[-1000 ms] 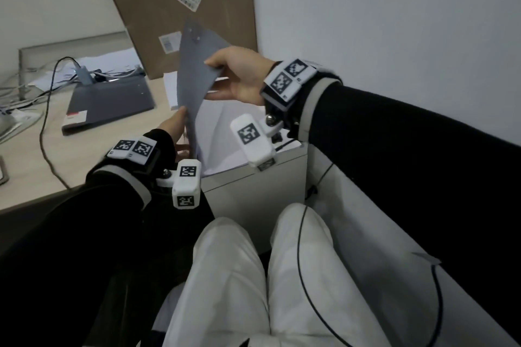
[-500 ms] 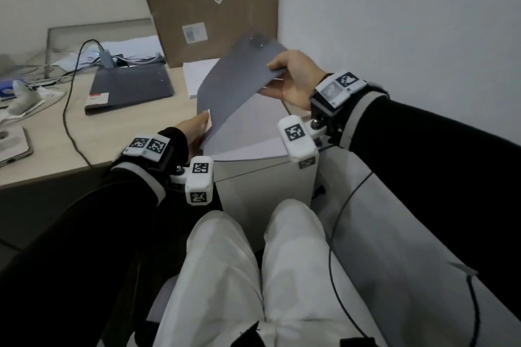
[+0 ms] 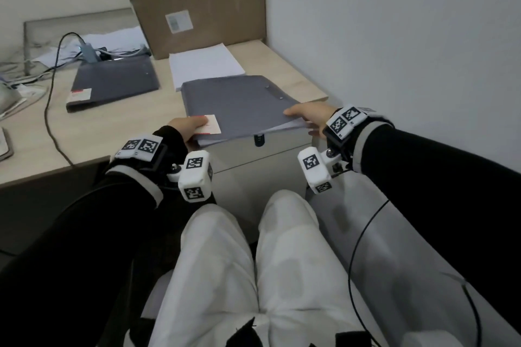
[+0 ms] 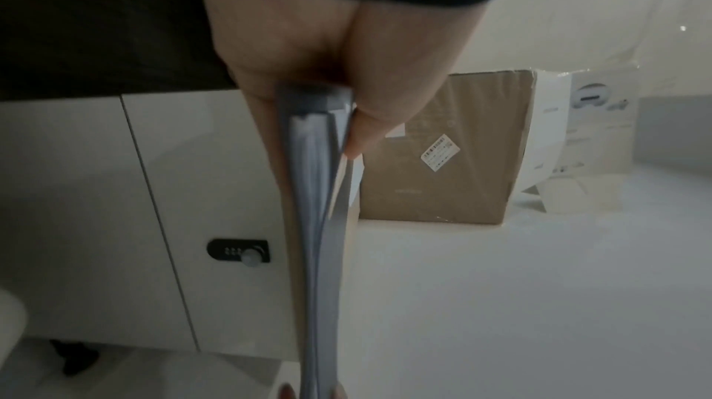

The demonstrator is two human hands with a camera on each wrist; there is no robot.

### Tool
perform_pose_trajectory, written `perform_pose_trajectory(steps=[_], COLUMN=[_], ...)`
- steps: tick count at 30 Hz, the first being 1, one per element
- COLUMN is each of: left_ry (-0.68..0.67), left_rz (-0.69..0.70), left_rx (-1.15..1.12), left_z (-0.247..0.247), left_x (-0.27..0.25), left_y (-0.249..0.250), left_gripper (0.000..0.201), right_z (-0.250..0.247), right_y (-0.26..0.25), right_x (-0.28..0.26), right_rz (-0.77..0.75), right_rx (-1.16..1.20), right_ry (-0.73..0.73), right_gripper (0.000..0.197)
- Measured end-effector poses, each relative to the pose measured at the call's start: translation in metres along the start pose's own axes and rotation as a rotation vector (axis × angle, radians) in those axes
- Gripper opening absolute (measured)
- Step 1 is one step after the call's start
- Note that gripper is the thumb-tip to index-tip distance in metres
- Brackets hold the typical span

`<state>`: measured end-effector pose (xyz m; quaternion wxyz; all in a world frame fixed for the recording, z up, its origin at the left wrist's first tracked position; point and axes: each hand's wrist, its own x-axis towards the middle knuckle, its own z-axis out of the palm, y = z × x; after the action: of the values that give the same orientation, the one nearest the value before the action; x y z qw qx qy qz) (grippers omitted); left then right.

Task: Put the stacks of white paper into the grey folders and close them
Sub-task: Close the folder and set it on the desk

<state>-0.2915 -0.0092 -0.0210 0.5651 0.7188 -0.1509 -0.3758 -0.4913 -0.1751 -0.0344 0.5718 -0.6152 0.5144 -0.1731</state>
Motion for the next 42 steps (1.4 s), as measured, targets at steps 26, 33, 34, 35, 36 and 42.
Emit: perform_pose_trajectory(steps=[26,33,34,35,36,42], left_ry=[-0.106,-0.079,-0.064,-0.042,-0.023,-0.051], left_rz=[0.133,0.077,0.072,0.064,0.060,0.020], left_rx=[-0.127,-0.025,0.012,0.065,0.116,0.195], left_z=[0.095,0.108,0.106,0.104,0.101,0.100], left_x=[0.152,0.214,0.224,0.239,0.263,0.266], left_y=[0.096,0.119,0.120,0.119,0.113,0.114], left_gripper=[0.016,0.020,0.037,0.062,0.083,0.057], right_z=[-0.021,-0.013,-0.010,-0.007,-0.005,0.002], right_y=[-0.083,-0.116,-0.119,-0.122,-0.123,-0.109], right_x=[0.122,0.204,0.213,0.221,0.229,0.256], right_rz=[-0.160,-0.135,-0.125,-0.108,-0.082,0.067], right_rx=[0.801,0.659,0.638,0.626,0.622,0.491], right_ry=[0.205,0.318,0.328,0.333,0.342,0.213], right_gripper=[0.016,0.026,0.025,0.023,0.021,0.011])
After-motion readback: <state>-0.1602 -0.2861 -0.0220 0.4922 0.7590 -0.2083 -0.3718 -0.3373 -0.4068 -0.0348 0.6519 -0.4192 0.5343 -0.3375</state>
